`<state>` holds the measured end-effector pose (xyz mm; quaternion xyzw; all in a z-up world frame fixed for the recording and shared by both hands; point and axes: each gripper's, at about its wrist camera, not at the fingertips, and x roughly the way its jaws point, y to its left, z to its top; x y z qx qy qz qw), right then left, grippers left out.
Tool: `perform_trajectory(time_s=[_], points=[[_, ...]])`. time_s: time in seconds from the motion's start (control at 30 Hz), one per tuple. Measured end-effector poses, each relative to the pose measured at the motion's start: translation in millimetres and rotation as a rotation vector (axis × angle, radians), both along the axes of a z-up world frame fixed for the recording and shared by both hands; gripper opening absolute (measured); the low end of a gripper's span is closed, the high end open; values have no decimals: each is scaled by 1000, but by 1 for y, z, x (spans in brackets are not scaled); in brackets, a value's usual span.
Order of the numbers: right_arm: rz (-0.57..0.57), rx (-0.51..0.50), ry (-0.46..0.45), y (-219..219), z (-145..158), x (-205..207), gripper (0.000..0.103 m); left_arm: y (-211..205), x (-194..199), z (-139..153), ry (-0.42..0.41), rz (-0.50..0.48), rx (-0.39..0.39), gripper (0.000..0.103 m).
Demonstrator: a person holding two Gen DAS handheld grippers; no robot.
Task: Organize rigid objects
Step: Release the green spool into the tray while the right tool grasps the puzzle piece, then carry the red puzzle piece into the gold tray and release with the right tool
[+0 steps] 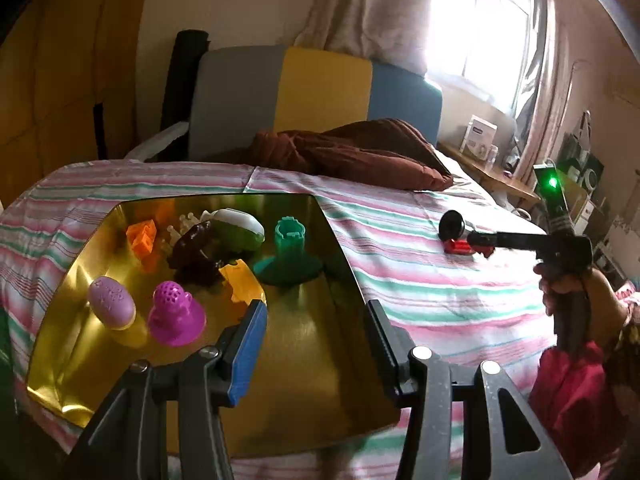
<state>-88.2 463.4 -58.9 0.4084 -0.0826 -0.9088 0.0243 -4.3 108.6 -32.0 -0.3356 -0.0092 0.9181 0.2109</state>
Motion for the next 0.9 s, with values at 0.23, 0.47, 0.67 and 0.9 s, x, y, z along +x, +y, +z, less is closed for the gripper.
perform_trajectory(time_s=[0.23,0.47,0.67,0.9], points=[[132,56,6,-44,10,8,46,-12,14,1,35,-25,-10,51],[290,27,63,-120,40,23,46,-30,18,5,59,6,17,51],[445,-2,58,-199,52,25,46,-71,13,12,72,129,34,51],[559,-41,-74,-284,24,19,46,-141,-3,25,70,368,75,51]])
